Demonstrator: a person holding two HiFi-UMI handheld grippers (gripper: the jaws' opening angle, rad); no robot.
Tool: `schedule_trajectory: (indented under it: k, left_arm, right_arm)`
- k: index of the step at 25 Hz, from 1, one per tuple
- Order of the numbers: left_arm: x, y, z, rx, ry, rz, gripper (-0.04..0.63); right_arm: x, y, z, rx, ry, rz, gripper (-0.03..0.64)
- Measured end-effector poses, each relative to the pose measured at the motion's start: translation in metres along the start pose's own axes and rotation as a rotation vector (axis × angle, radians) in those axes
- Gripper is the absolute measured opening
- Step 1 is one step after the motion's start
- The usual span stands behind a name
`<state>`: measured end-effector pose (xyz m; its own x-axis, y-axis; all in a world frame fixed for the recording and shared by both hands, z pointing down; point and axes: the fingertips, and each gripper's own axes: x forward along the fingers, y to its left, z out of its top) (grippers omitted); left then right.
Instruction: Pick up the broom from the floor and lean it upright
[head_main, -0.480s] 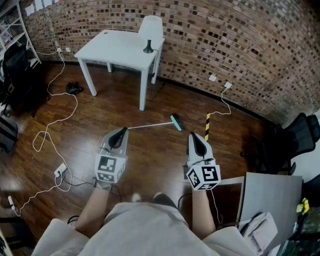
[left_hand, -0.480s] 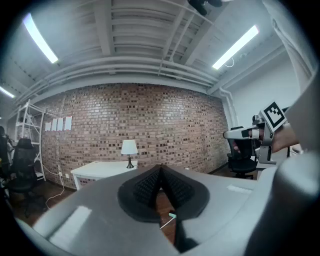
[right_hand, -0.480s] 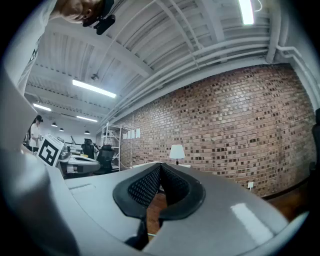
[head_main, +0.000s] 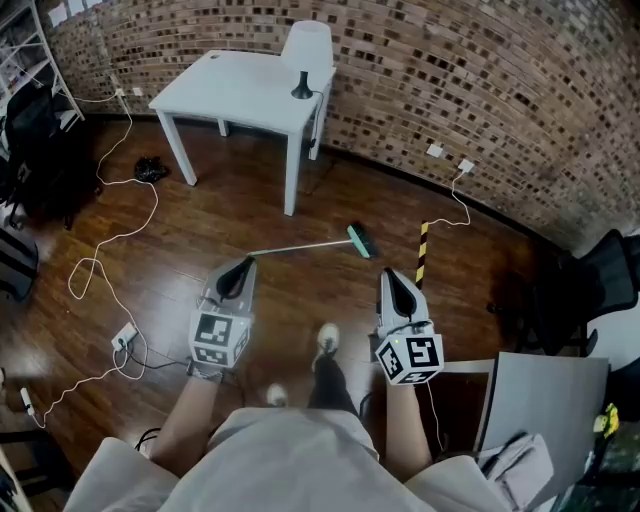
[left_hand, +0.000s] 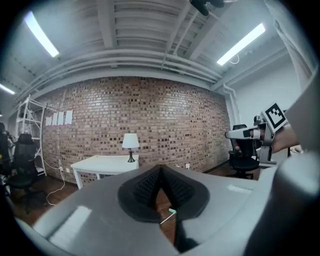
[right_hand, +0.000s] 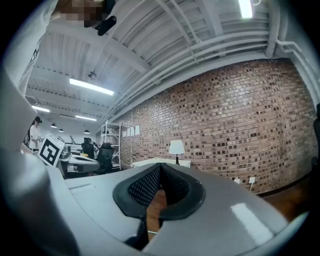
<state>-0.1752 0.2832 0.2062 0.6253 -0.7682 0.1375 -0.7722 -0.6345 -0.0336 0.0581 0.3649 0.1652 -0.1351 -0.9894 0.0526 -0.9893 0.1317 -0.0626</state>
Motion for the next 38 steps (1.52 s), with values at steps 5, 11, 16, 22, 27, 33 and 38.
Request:
schedule_trajectory:
  k: [5, 11, 16, 22, 27, 33, 38]
  left_arm:
    - [0.042, 0.005, -0.005, 0.008, 0.014, 0.031, 0.001]
    - [0.122, 0.013, 0.019, 0.008, -0.049, 0.04, 0.002]
    - [0.195, 0.009, 0.036, 0.034, -0.047, 0.069, 0.002]
    - [0.255, 0.0, 0.046, 0.033, -0.042, 0.091, 0.0]
    - [0.28, 0.009, 0.041, 0.043, 0.002, 0.113, 0.001]
    - [0.299, 0.032, 0.032, 0.036, 0.028, 0.133, 0.0]
    - [0.318, 0.049, 0.028, 0.029, 0.042, 0.116, 0.0]
  right_arm:
    - [0.038, -0.034, -0.016, 0.023, 0.014, 0.027, 0.014]
    - [0.109, -0.092, -0.011, 0.01, 0.021, 0.082, 0.014]
    - [0.155, -0.147, 0.002, -0.012, 0.027, 0.125, 0.014]
    - [0.197, -0.209, 0.011, 0.001, 0.022, 0.125, 0.014]
    - [0.223, -0.23, 0.008, 0.017, 0.033, 0.129, 0.014]
    - [0.255, -0.236, 0.0, 0.021, 0.048, 0.149, 0.014]
    - [0.278, -0.23, 0.005, 0.03, 0.044, 0.187, 0.014]
